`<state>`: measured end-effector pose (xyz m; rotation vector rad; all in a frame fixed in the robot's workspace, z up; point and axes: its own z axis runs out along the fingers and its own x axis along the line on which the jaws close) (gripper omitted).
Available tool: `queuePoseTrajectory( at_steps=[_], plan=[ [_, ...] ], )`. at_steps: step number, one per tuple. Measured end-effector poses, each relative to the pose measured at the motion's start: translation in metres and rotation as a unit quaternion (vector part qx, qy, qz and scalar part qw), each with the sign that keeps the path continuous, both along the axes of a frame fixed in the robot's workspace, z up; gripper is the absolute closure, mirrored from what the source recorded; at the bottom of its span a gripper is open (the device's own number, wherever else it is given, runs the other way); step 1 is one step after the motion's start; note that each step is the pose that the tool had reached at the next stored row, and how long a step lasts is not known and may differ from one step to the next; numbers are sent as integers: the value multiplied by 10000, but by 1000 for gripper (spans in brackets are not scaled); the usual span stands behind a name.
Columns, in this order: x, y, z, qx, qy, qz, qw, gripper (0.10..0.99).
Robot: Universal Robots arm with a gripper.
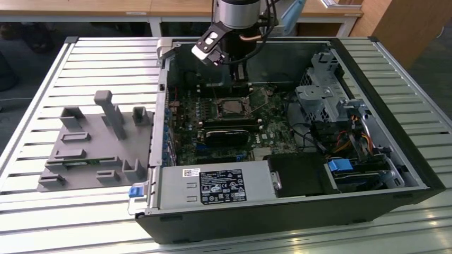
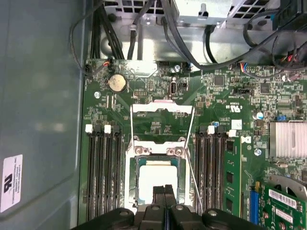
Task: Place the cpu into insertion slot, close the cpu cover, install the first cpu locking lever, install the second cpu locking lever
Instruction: 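Close the cpu cover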
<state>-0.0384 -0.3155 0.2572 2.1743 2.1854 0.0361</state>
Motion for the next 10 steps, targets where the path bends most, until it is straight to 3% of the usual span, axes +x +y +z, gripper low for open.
queuePoseTrajectory(
  at_steps=[7, 10],
  plan=[
    [0, -72, 0, -1, 1, -9, 10000, 980],
    [40, -91, 0, -1, 10, -9, 10000, 980]
  ],
)
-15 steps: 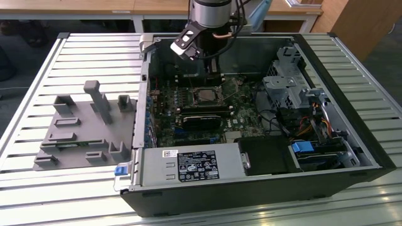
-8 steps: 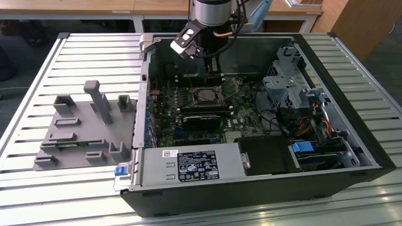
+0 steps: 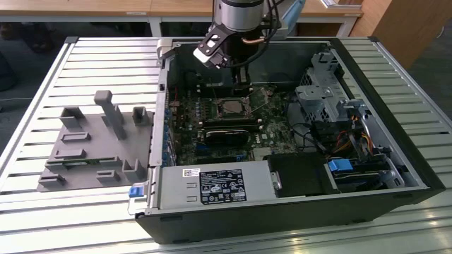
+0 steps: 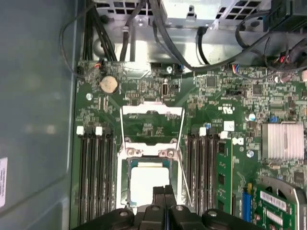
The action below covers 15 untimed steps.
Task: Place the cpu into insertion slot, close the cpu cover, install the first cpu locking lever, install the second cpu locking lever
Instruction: 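Close the cpu cover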
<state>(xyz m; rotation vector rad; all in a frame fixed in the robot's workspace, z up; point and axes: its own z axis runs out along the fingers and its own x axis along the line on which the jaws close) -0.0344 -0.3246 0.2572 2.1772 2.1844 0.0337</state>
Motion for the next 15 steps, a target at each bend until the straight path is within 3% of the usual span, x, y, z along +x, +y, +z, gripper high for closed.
queuePoseTrajectory(
  at_steps=[4, 9, 15],
  plan=[
    [102, -2, 2, 0, 12, 1, 10000, 980],
    [111, -2, 94, 1, 13, 0, 10000, 980],
    [198, -1, 93, 2, 14, 3, 10000, 980]
  ],
)
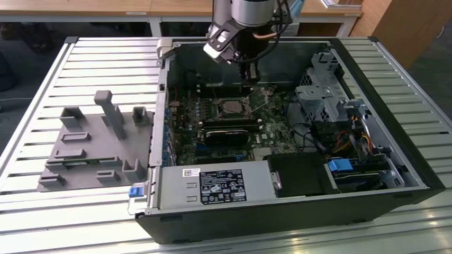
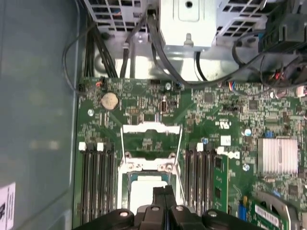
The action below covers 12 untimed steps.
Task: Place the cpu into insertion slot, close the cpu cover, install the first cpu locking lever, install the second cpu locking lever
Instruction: 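Close the cpu cover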
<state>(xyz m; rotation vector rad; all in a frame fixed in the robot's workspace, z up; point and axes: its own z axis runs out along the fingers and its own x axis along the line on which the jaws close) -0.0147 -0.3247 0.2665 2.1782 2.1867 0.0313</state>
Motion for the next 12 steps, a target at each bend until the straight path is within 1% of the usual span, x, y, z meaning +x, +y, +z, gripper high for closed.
queuePoseTrajectory(
  at_steps=[5, 12],
  plan=[
    [82, 9, -9, -1, 10, 26, 10000, 980],
    [161, 35, -34, -1, 16, 71, 10000, 980]
  ],
)
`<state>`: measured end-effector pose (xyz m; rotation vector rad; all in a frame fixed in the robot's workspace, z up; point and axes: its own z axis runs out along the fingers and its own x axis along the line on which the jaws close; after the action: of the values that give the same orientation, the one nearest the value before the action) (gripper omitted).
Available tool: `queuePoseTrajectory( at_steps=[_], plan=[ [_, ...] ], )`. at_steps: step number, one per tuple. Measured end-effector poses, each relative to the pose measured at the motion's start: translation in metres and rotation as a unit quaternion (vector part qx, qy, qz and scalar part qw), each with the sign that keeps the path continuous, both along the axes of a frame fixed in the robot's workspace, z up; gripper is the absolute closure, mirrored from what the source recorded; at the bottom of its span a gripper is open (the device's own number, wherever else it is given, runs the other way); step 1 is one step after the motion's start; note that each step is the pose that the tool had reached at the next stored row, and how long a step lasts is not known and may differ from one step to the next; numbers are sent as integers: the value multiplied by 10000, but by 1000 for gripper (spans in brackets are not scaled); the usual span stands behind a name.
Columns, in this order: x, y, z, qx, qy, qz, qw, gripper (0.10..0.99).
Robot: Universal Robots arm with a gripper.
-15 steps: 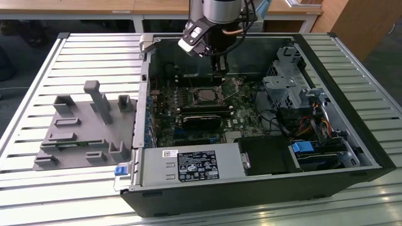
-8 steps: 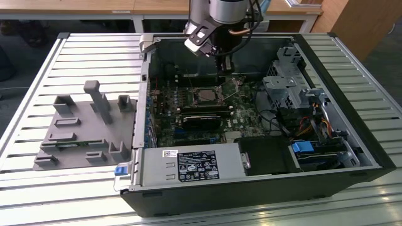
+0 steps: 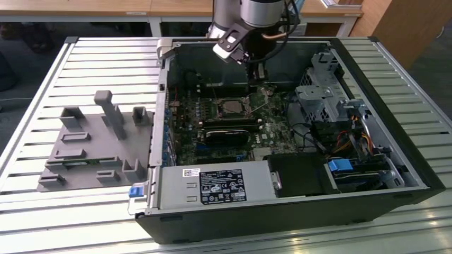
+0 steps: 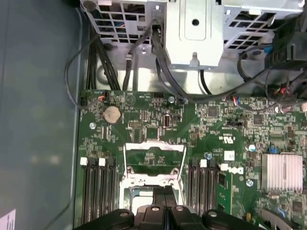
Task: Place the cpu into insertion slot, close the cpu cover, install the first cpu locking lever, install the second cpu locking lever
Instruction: 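Close the cpu cover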
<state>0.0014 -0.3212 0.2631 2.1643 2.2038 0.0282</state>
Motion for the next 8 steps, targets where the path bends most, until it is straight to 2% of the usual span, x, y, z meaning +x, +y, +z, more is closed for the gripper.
queuePoseTrajectory(
  at_steps=[5, 8],
  plan=[
    [17, 12, -25, -1, 1, 161, 9999, 980],
    [58, 22, -40, 0, 2, 191, 9998, 980]
  ],
)
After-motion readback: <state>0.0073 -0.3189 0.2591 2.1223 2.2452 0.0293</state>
